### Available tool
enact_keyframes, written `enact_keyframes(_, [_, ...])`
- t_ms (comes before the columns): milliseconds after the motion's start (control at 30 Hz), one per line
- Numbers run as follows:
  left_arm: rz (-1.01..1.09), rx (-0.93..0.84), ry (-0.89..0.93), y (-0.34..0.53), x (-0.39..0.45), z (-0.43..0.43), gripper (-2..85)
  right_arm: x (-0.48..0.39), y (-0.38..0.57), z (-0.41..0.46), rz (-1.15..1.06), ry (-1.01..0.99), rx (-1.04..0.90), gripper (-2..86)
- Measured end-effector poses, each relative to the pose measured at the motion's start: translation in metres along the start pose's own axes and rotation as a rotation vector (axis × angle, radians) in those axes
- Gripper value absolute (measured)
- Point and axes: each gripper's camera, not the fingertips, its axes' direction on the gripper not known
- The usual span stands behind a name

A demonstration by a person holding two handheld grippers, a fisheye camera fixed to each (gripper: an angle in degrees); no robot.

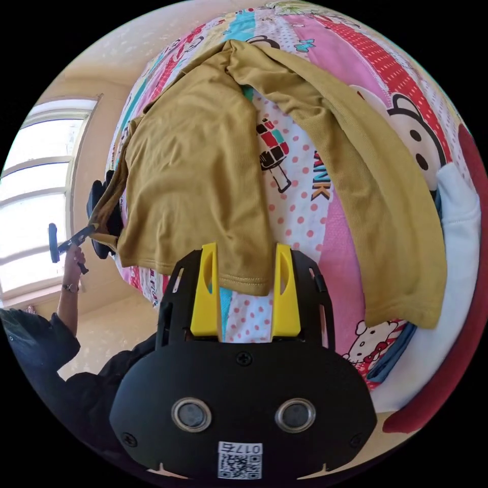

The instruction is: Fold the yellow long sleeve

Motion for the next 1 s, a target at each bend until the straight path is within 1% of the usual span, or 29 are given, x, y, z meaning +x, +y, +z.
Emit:
enact_keyframes(33, [-0.088, 0.052, 0.051, 0.007, -0.026, -0.016, 6.2, 0.001, 0.001, 0.001, 0.0, -0.001, 0.006, 15.2])
enact_keyframes(67, [-0.122, 0.115, 0.159, 0.018, -0.044, -0.027, 8.1, 0.001, 0.0, 0.003, 0.006, -0.005, 0.012, 15.3])
enact_keyframes(100, [-0.12, 0.144, 0.223, 0.024, -0.048, -0.029, 9.3, 0.002, 0.0, 0.004, 0.013, -0.014, 0.017, 15.3])
enact_keyframes(133, [-0.097, 0.171, 0.34, 0.037, -0.047, -0.026, 10.7, 0.004, -0.001, 0.007, 0.032, -0.044, 0.036, 15.4])
enact_keyframes(167, [-0.067, 0.146, 0.418, 0.047, -0.036, -0.012, 11.2, 0.007, -0.002, 0.013, 0.063, -0.073, 0.049, 15.3])
enact_keyframes(200, [-0.045, 0.114, 0.443, 0.052, -0.026, -0.001, 11.5, 0.008, -0.003, 0.017, 0.079, -0.08, 0.049, 15.3])
enact_keyframes(267, [0.077, -0.097, 0.473, 0.069, 0.029, 0.064, 14.3, 0.008, -0.005, 0.029, 0.099, -0.048, 0.065, 14.5])
enact_keyframes(300, [0.115, -0.149, 0.472, 0.074, 0.044, 0.082, 15.4, 0.006, -0.005, 0.031, 0.089, -0.025, 0.063, 14.1])
enact_keyframes(333, [0.175, -0.234, 0.466, 0.085, 0.069, 0.114, 16.5, -0.002, -0.007, 0.034, 0.04, 0.03, 0.042, 13.1])
enact_keyframes(367, [0.187, -0.282, 0.439, 0.095, 0.084, 0.138, 16.7, -0.01, -0.01, 0.039, -0.018, 0.089, -0.013, 11.1])
enact_keyframes(400, [0.168, -0.25, 0.399, 0.099, 0.086, 0.141, 16.5, -0.014, -0.011, 0.041, -0.053, 0.106, -0.044, 10.1])
enact_keyframes(433, [0.15, -0.217, 0.343, 0.102, 0.085, 0.141, 14.4, -0.02, -0.013, 0.041, -0.122, 0.103, -0.081, 7.2])
enact_keyframes(500, [0.203, -0.254, 0.535, 0.102, 0.078, 0.14, 8.3, -0.022, -0.022, 0.033, -0.147, 0.099, -0.13, 5.1])
enact_keyframes(533, [0.155, -0.291, 0.629, 0.11, 0.064, 0.137, 3.2, -0.023, -0.028, 0.022, -0.145, 0.08, -0.169, 4.6])
enact_keyframes(600, [0.125, -0.298, 0.621, 0.137, 0.044, 0.123, 2.4, -0.03, -0.027, 0.006, -0.172, 0.068, -0.225, 4.2])
enact_keyframes(633, [0.124, -0.311, 0.576, 0.16, 0.035, 0.116, 2.2, -0.037, -0.016, 0.003, -0.215, 0.107, -0.285, 4.0])
enact_keyframes(667, [0.123, -0.346, 0.565, 0.184, 0.029, 0.116, 2.3, -0.043, 0.0, 0.009, -0.262, 0.153, -0.352, 4.0])
enact_keyframes(700, [0.125, -0.362, 0.565, 0.196, 0.027, 0.117, 2.5, -0.045, 0.009, 0.014, -0.272, 0.178, -0.379, 4.0])
enact_keyframes(733, [0.121, -0.402, 0.566, 0.218, 0.024, 0.123, 3.0, -0.044, 0.027, 0.027, -0.267, 0.222, -0.421, 4.1])
enact_keyframes(800, [0.08, -0.449, 0.546, 0.237, 0.018, 0.13, 4.8, -0.035, 0.047, 0.046, -0.206, 0.235, -0.47, 4.3])
enact_keyframes(833, [0.045, -0.433, 0.509, 0.239, 0.009, 0.127, 6.6, -0.03, 0.05, 0.049, -0.154, 0.229, -0.475, 4.7])
enact_keyframes(900, [-0.001, -0.316, 0.469, 0.226, -0.004, 0.108, 8.0, -0.031, 0.04, 0.037, -0.103, 0.236, -0.39, 5.7])
enact_keyframes(967, [0.035, -0.108, 0.485, 0.183, -0.004, 0.079, 8.7, -0.049, 0.004, 0.007, -0.124, 0.224, -0.161, 7.3])
enact_keyframes(1000, [0.061, -0.07, 0.506, 0.169, 0.0, 0.076, 8.7, -0.056, -0.008, 0.002, -0.151, 0.209, -0.117, 7.6])
